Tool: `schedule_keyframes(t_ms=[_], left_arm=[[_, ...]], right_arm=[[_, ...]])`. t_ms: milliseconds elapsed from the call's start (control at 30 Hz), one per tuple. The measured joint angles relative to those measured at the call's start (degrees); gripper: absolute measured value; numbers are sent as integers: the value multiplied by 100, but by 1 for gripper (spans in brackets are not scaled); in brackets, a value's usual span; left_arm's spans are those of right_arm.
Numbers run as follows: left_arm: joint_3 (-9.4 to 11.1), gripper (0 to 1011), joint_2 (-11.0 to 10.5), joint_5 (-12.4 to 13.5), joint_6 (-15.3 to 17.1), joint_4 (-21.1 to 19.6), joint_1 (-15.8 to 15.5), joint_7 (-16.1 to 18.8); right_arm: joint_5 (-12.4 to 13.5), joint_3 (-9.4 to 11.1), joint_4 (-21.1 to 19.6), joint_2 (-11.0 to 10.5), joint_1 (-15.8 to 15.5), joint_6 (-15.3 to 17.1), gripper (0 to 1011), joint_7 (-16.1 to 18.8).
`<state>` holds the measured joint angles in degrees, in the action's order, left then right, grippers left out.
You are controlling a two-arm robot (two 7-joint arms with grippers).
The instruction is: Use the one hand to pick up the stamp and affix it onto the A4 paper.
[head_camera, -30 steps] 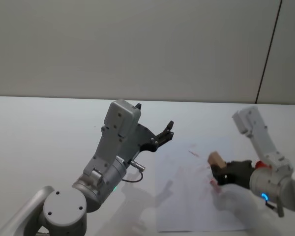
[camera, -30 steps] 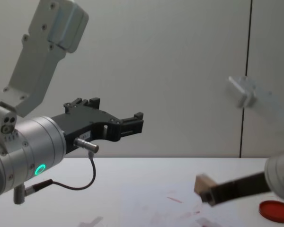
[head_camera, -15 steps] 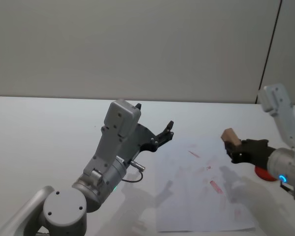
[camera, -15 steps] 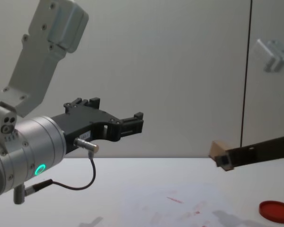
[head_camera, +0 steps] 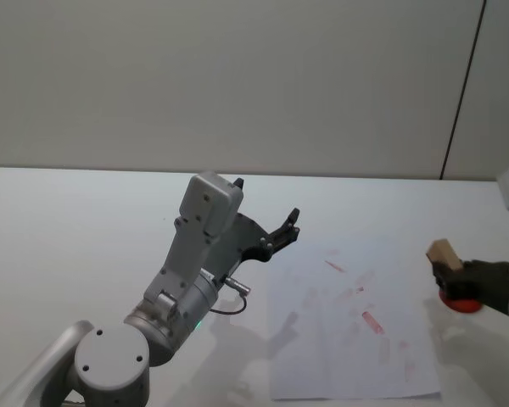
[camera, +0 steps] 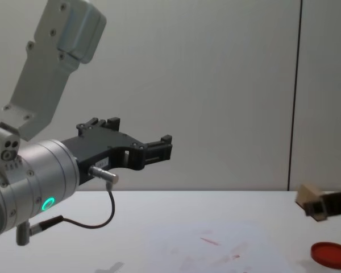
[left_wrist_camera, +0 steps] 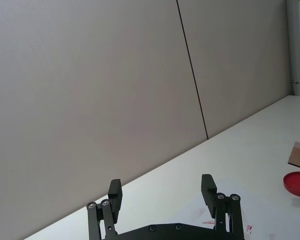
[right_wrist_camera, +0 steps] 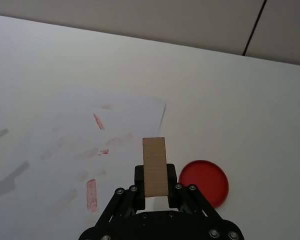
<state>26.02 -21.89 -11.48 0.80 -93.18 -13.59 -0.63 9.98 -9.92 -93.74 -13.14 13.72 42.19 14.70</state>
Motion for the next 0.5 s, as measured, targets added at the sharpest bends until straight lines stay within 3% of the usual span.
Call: schedule_keyframes(t_ms=[233,500], left_arm=[[0,1002,0,0,0,0,0,0],[0,1002,0,0,0,0,0,0]], right_arm=[[174,180,-146,-161,-224,80,226,-174],[305,326,-112,-247,-260,157,225,-338]])
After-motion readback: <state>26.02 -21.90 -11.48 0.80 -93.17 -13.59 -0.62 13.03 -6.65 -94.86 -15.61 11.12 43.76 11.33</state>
